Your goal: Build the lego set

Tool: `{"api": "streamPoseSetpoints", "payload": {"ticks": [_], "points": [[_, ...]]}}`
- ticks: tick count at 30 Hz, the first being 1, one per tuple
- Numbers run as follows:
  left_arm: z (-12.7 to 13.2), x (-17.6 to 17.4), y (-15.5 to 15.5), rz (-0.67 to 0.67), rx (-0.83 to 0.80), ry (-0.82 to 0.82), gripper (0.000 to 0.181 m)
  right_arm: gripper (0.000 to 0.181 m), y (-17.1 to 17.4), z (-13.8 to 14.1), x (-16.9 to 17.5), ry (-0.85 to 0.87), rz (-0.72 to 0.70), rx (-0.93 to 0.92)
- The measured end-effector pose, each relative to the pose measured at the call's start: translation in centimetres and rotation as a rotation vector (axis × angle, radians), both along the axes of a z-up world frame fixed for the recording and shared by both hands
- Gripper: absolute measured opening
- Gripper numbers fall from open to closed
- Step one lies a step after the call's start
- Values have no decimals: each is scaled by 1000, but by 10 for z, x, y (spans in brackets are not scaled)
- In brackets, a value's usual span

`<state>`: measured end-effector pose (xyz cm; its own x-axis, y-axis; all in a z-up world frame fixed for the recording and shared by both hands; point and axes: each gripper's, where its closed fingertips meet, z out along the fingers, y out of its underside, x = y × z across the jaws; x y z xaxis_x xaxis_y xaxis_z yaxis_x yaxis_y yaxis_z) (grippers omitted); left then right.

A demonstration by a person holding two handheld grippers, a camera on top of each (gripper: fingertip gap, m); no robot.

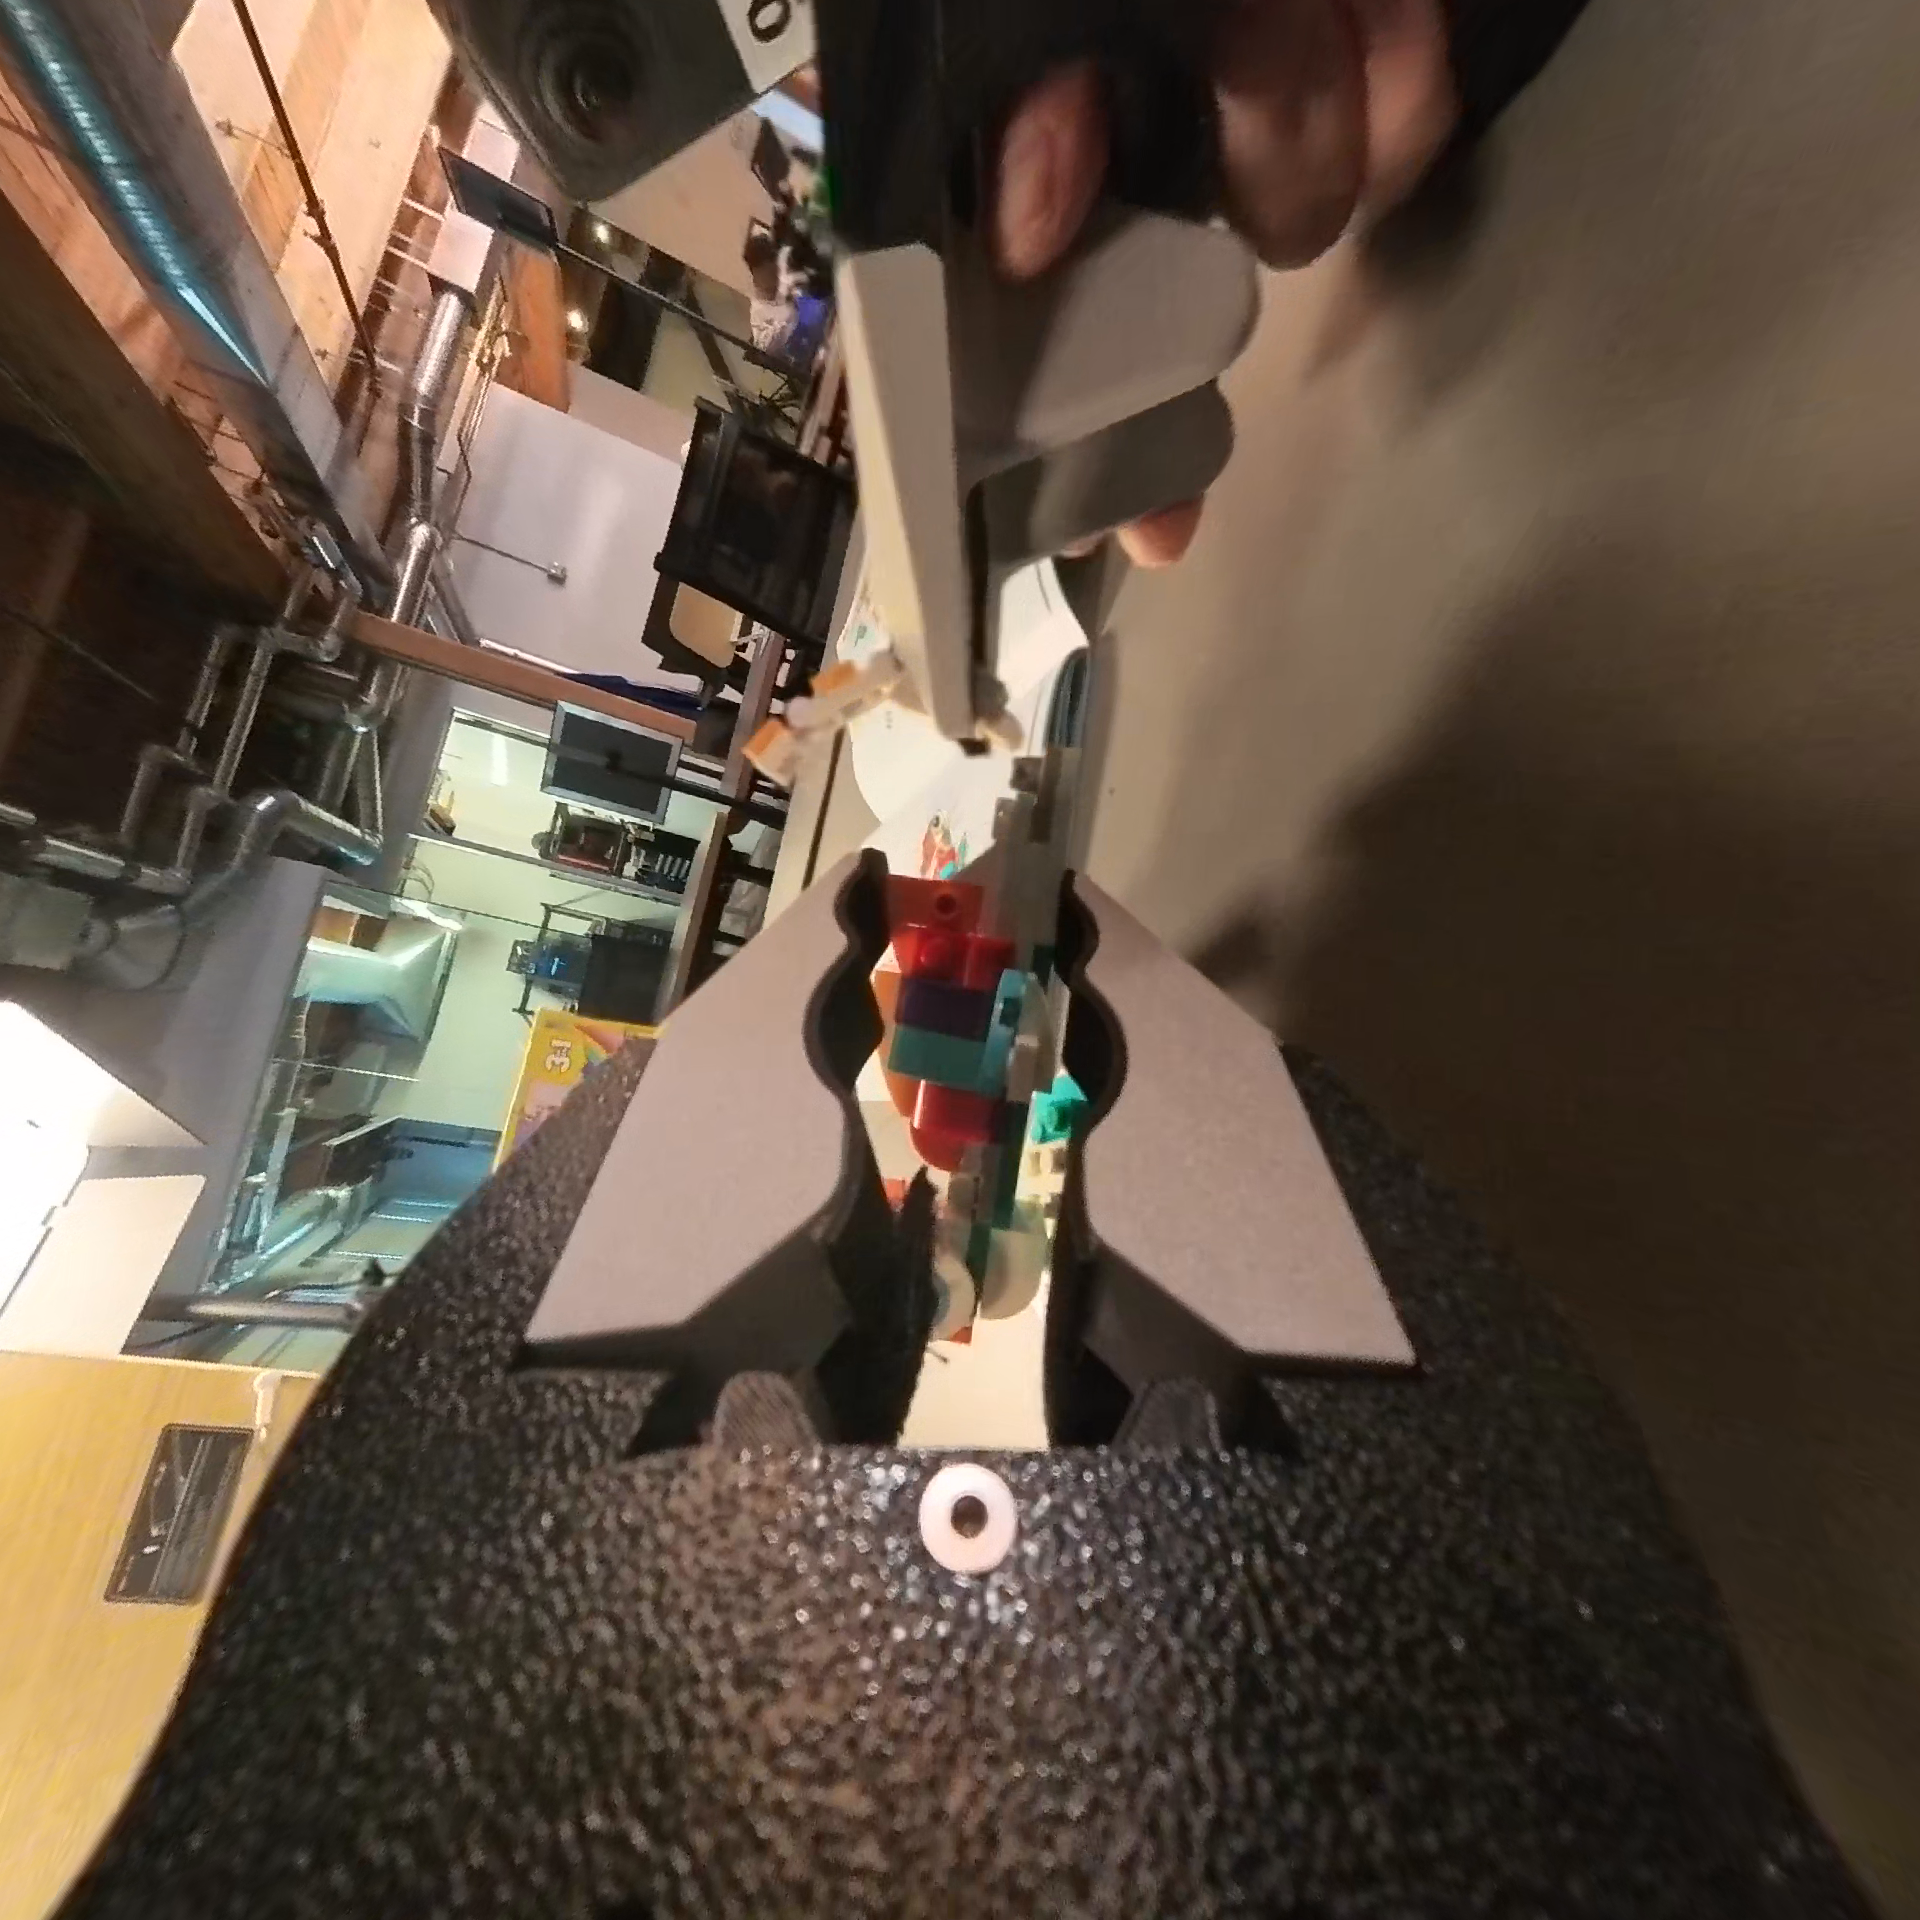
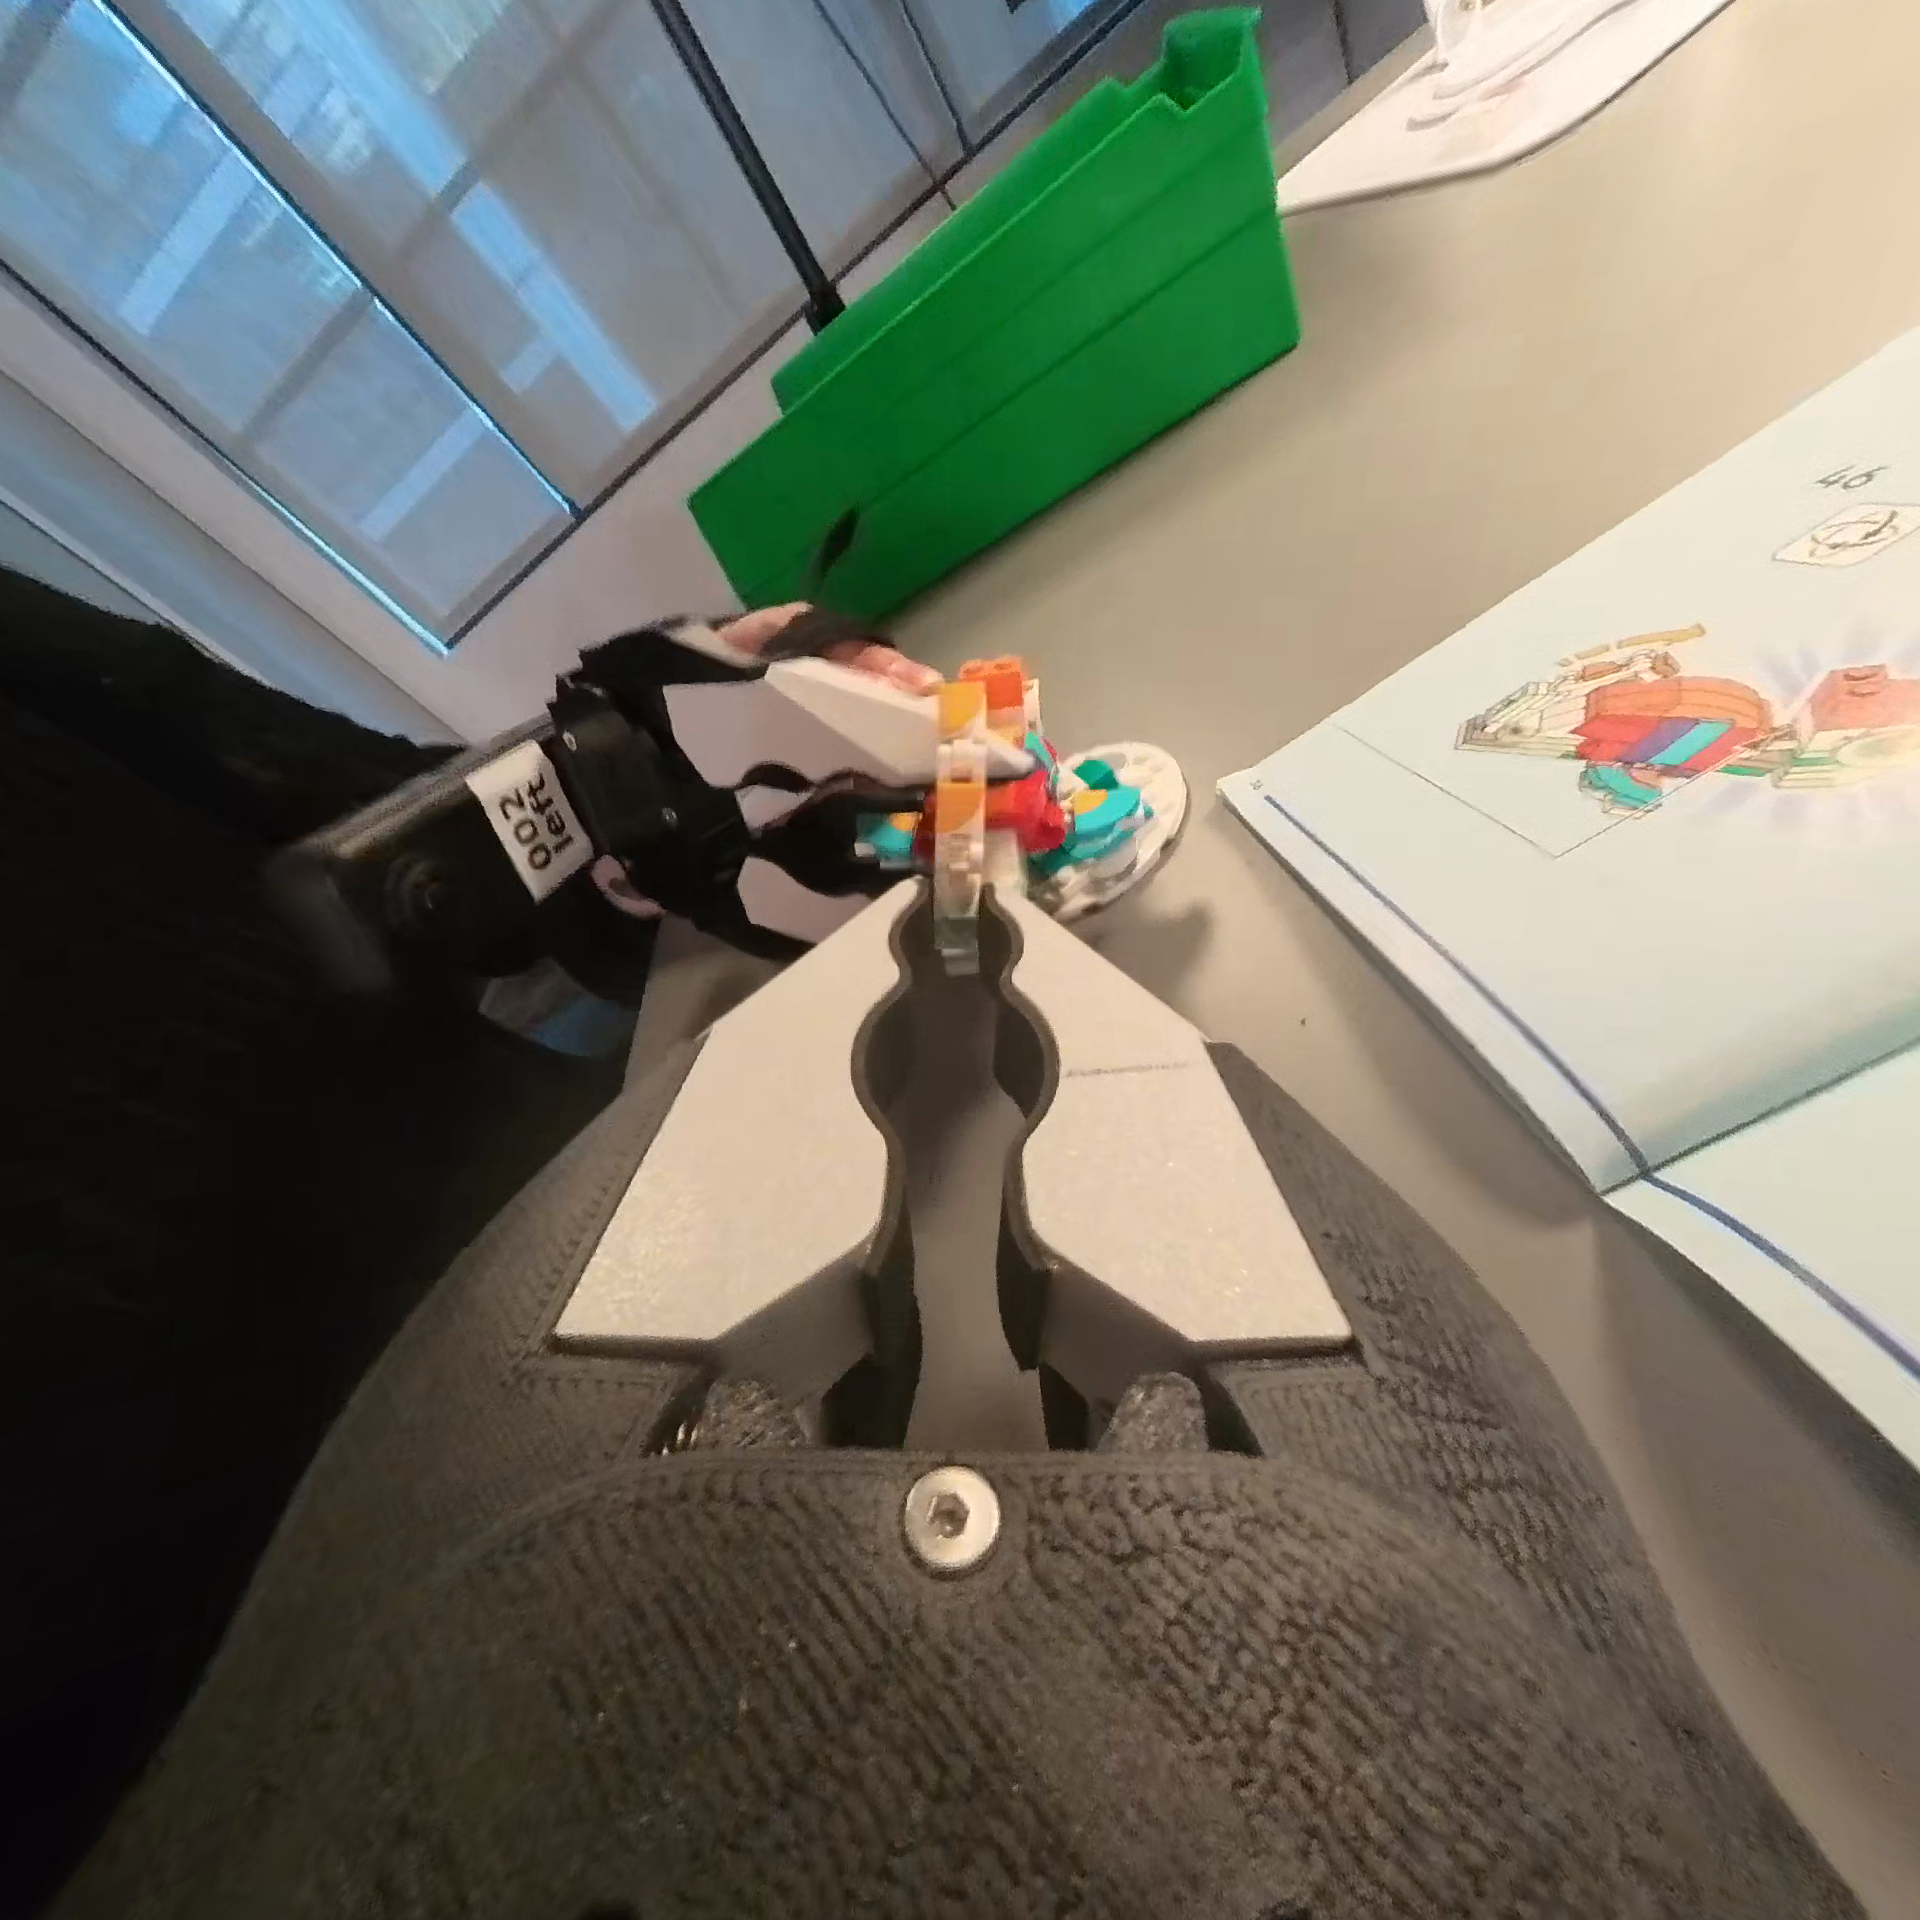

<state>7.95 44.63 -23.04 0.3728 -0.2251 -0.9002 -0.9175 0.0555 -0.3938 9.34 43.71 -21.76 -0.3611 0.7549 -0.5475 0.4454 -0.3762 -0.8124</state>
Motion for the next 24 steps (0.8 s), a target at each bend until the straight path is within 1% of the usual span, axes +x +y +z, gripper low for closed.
{"api": "streamPoseSetpoints", "payload": {"ticks": [2,3,8,13,17,24], "points": [[-1,2,0,-1,8,34,29,6,8,6,-1,39,-48,-19],[-1,2,0,-1,10,44,29,6,8,7,-1,45,-49,-16],[0,2,0,2,18,47,29,6,0,1,-2,15,-9,21],[0,2,0,1,23,66,29,6,-1,-2,-3,-2,-15,54],[3,2,-1,2,34,51,30,6,-1,-1,-3,13,-29,81],[5,3,-3,-4,35,37,29,6,-5,0,-2,34,-12,133]]}}
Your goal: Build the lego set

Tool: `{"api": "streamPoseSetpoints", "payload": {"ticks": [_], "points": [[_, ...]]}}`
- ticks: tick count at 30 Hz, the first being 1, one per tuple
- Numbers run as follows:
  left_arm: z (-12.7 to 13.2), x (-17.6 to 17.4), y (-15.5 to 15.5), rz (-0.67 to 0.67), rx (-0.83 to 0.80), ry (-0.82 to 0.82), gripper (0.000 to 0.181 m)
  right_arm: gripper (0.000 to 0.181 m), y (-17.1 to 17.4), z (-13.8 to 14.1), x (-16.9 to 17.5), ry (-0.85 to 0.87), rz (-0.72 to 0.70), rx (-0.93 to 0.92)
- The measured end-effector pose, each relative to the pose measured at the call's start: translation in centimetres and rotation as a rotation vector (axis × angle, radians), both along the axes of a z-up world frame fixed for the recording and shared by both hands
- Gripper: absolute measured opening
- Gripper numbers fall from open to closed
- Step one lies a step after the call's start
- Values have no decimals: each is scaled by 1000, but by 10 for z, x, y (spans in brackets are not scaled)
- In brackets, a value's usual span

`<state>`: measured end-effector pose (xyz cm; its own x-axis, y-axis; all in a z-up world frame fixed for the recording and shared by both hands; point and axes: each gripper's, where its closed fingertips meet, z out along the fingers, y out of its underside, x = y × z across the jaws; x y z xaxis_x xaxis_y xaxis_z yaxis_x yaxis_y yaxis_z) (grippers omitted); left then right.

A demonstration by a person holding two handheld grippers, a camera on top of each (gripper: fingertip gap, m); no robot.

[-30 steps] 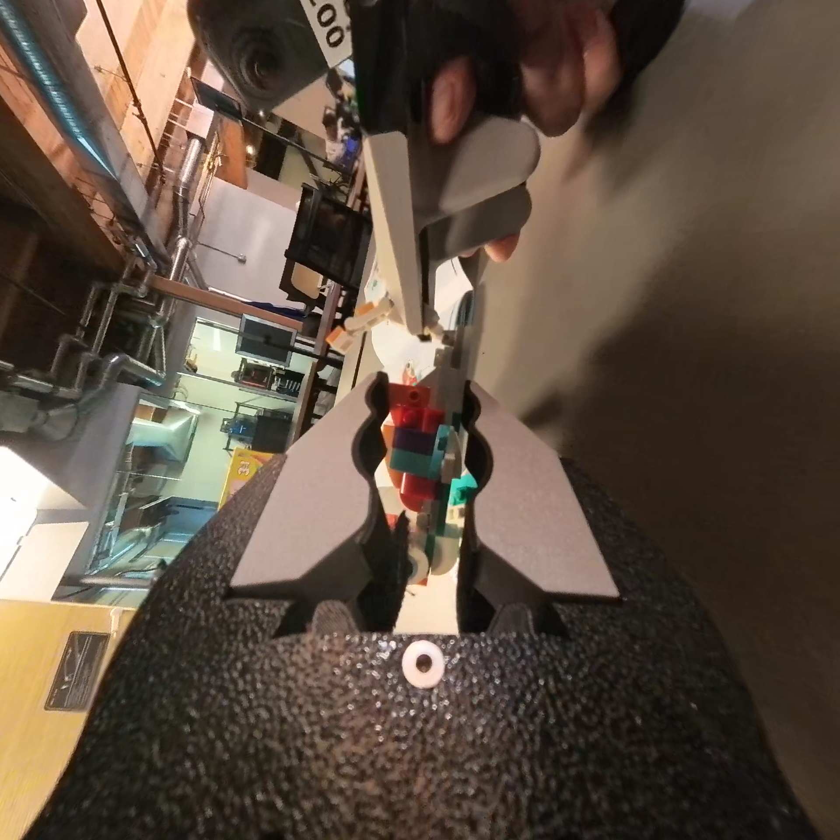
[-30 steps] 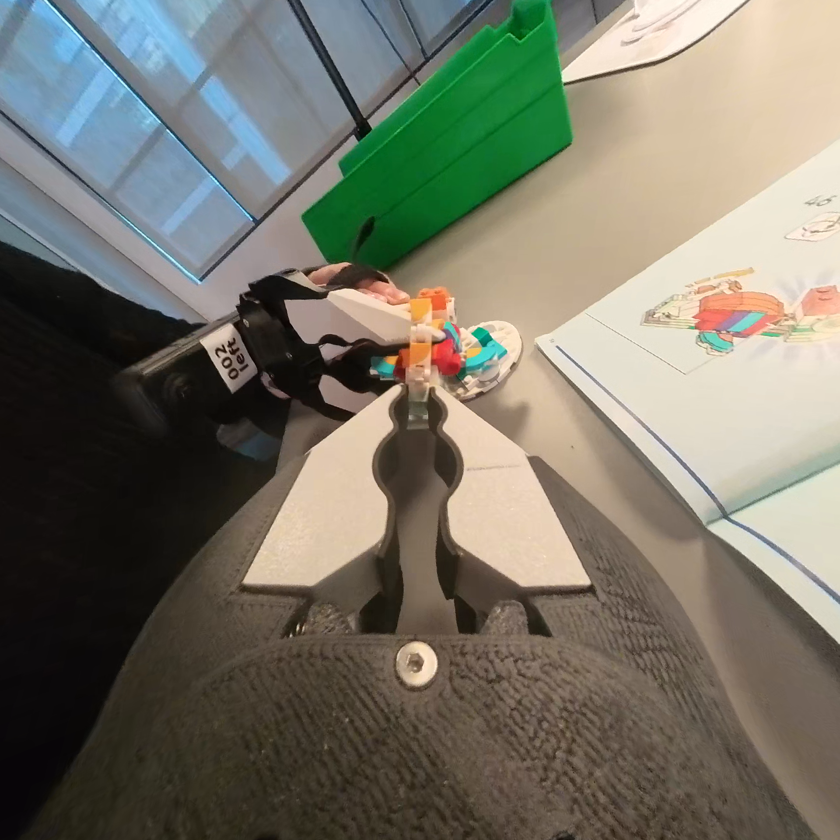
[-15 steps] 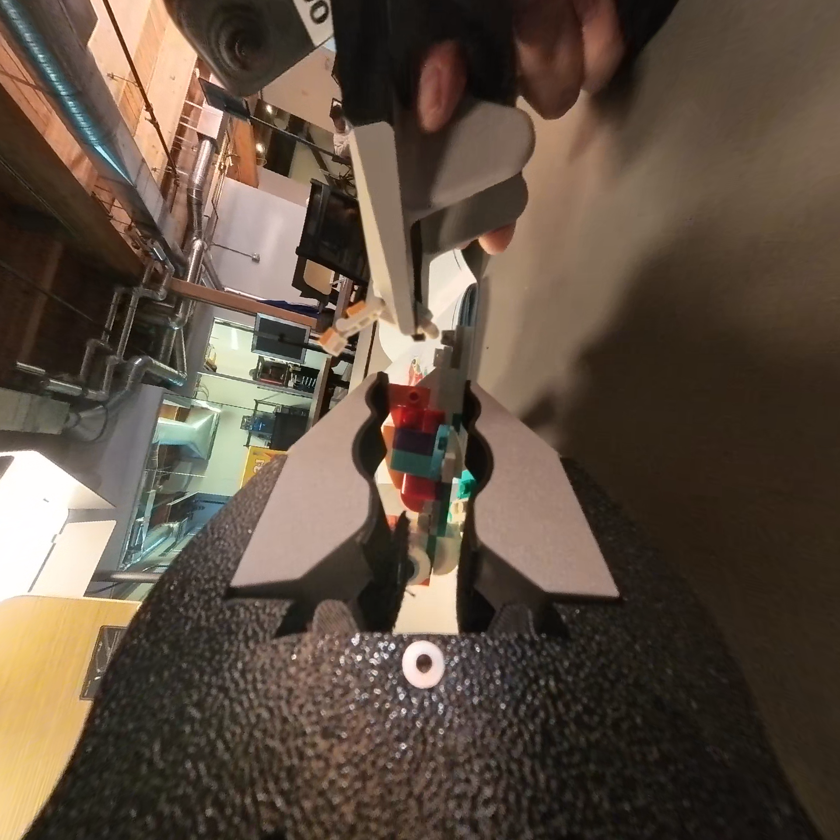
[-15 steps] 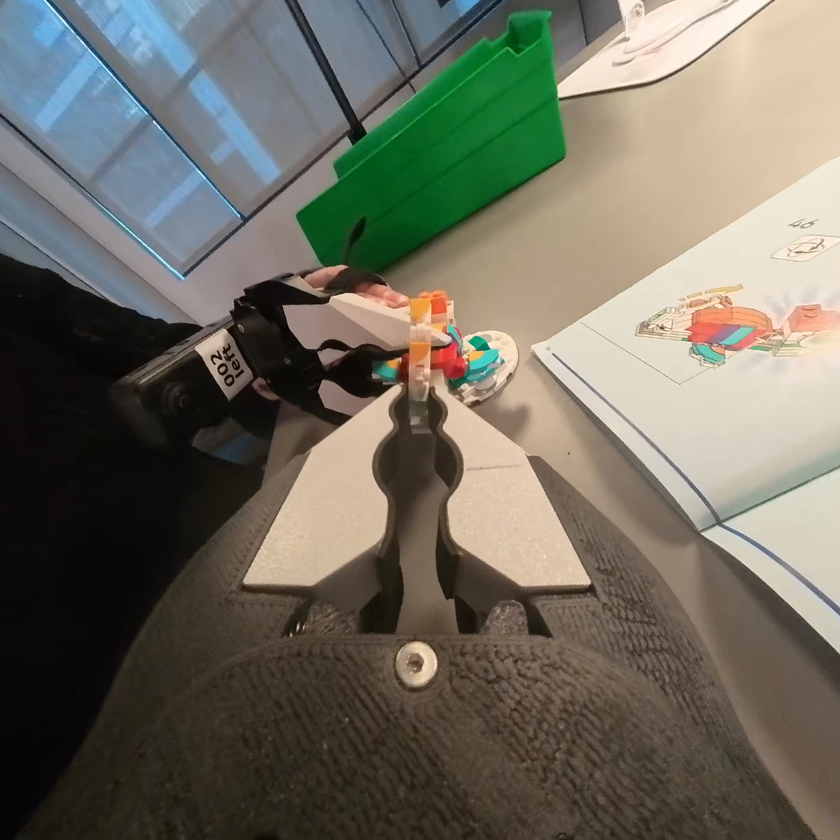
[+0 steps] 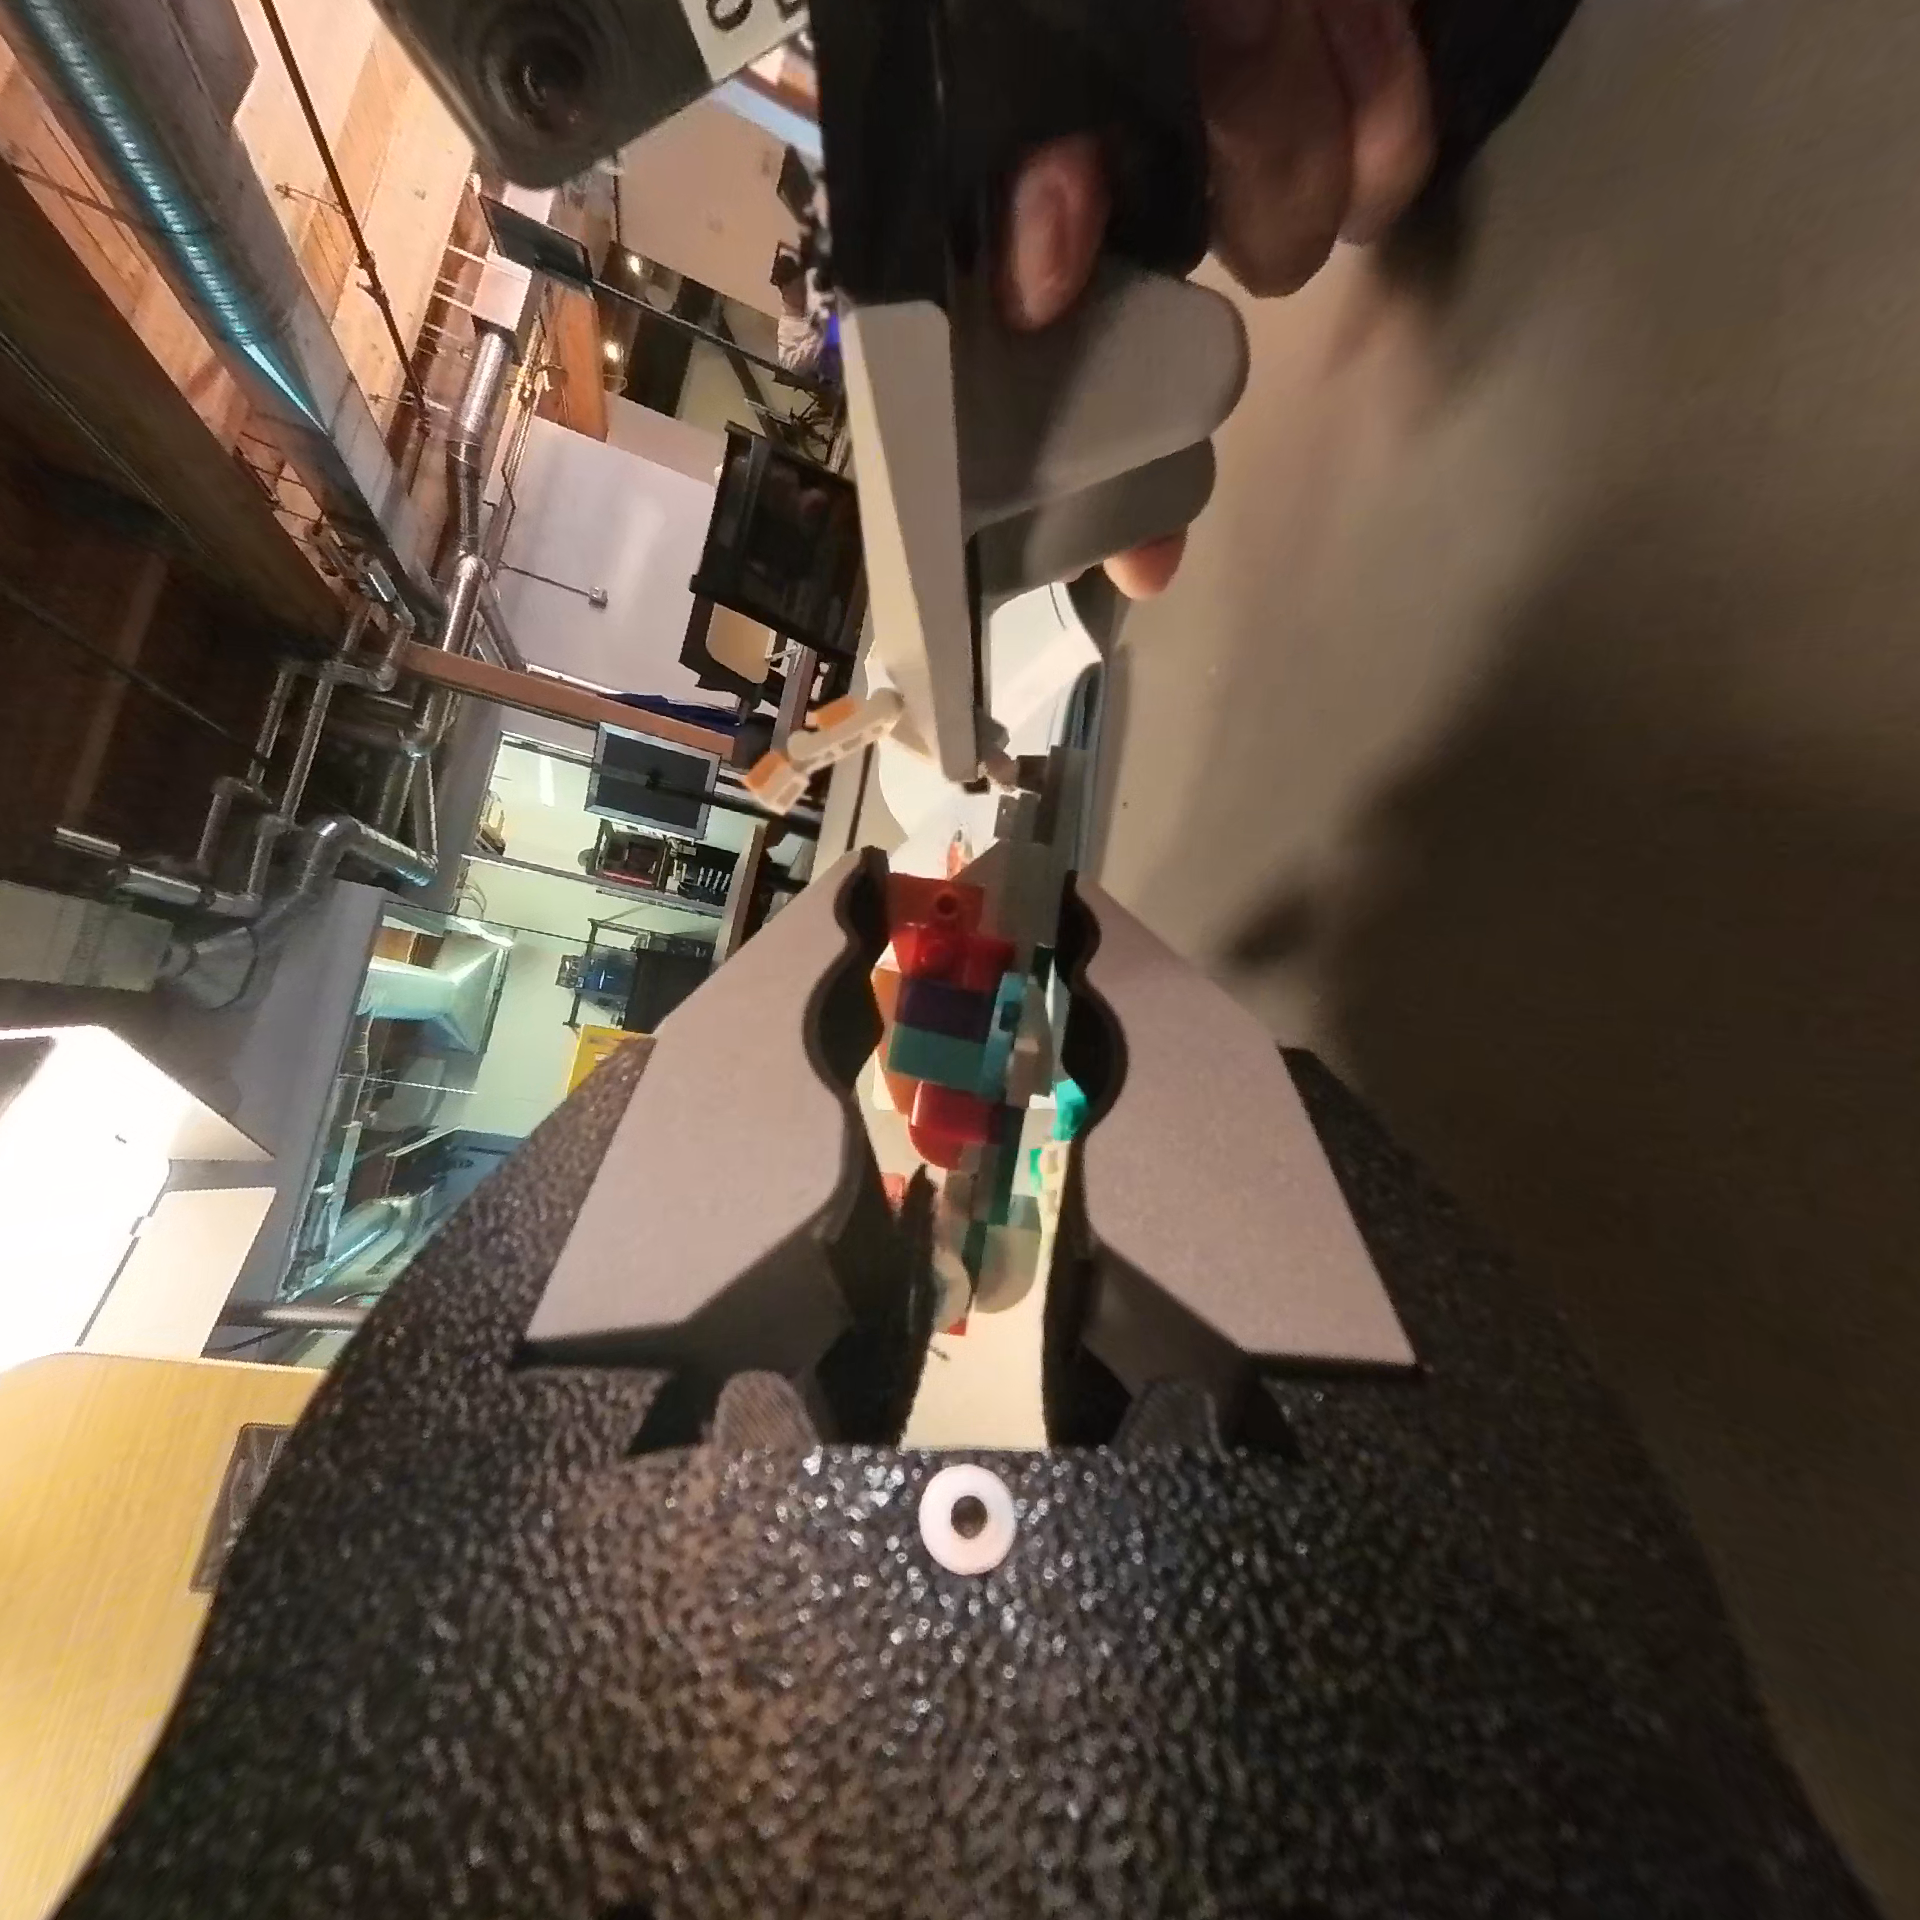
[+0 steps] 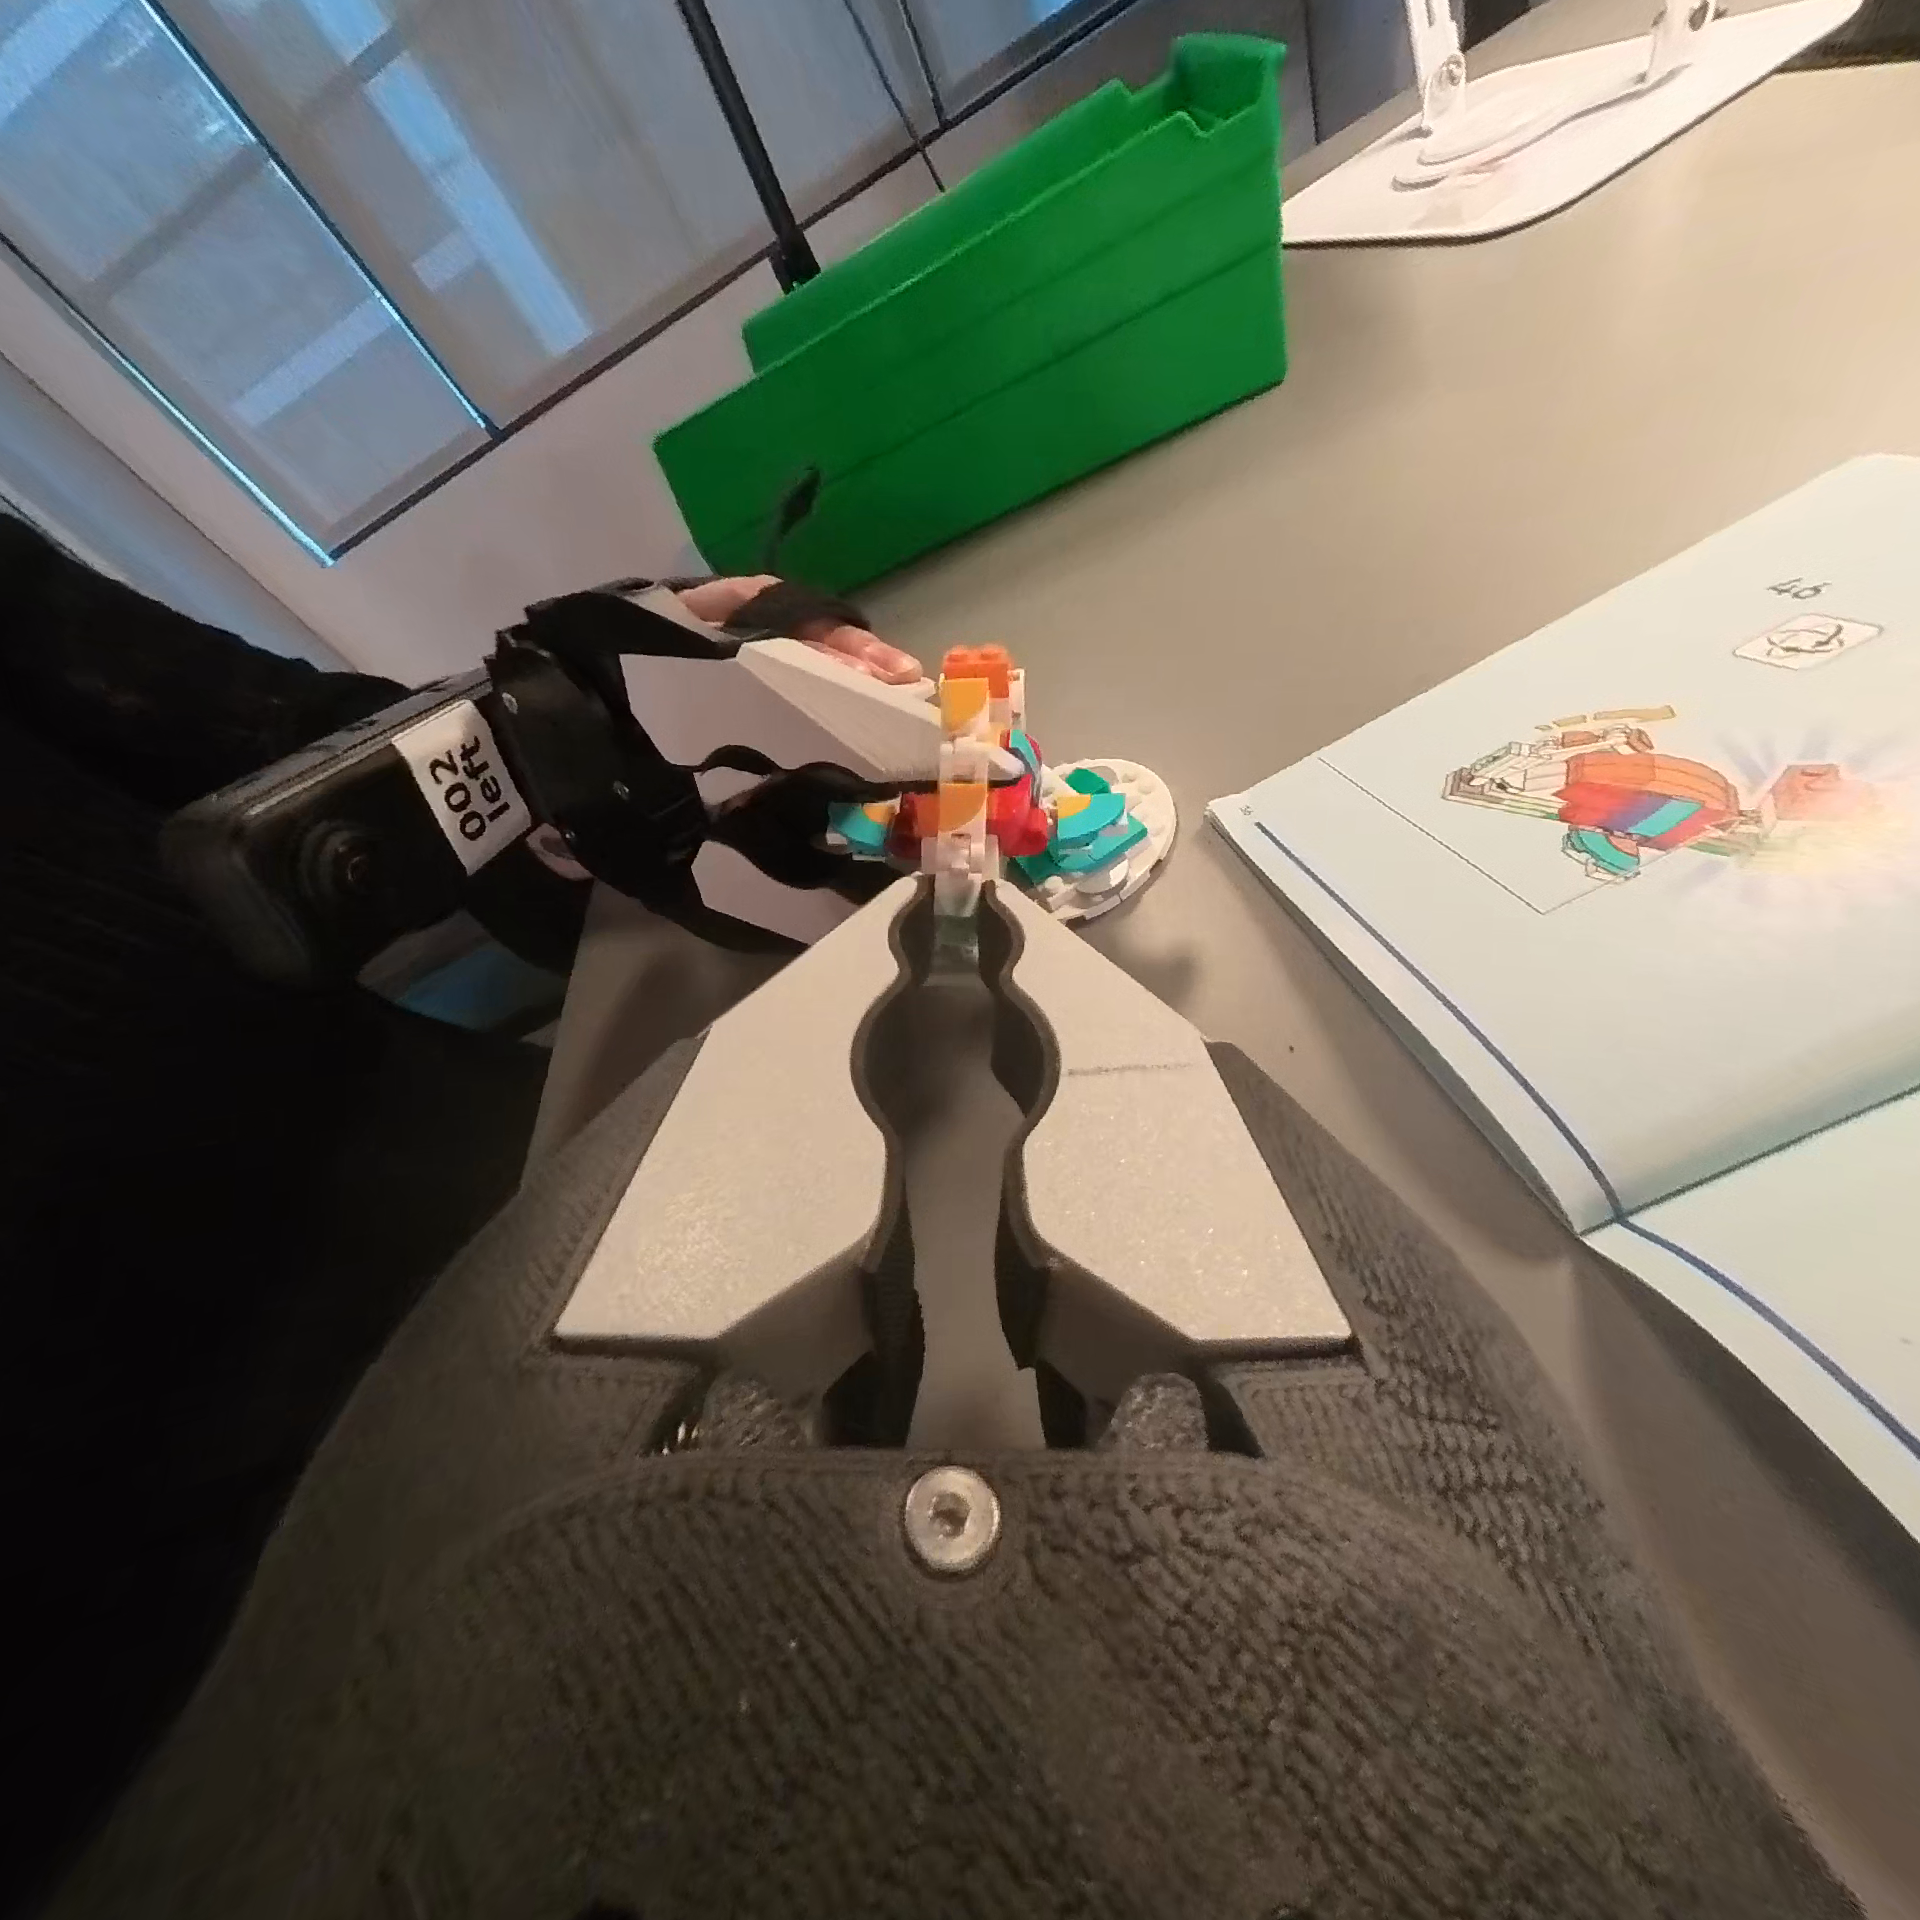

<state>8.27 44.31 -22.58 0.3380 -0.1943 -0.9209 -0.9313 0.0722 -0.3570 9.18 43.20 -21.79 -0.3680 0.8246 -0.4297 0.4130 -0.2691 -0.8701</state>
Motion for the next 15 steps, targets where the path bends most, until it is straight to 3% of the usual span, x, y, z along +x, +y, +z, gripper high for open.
{"api": "streamPoseSetpoints", "payload": {"ticks": [15], "points": [[4,4,-4,-21,39,58,30,6,-4,0,8,2,56,20]]}}
